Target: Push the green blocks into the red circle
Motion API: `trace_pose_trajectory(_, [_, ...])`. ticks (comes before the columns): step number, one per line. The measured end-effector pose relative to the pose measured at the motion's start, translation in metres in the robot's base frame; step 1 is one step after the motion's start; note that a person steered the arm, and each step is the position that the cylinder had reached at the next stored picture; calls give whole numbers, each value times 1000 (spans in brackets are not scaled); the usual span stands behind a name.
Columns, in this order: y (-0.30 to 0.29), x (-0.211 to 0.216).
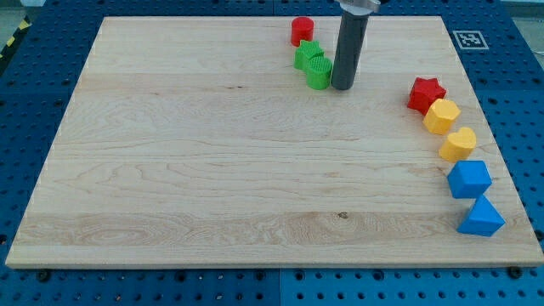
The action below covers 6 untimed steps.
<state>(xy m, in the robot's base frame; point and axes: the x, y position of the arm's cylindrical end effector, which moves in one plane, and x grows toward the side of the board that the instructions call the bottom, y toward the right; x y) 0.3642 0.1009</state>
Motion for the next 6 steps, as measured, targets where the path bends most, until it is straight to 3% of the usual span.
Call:
trace_pose_trajectory(1, [0, 20])
trace_pose_trajectory(4, [-17, 12])
trace_pose_trajectory(6, [-17, -25])
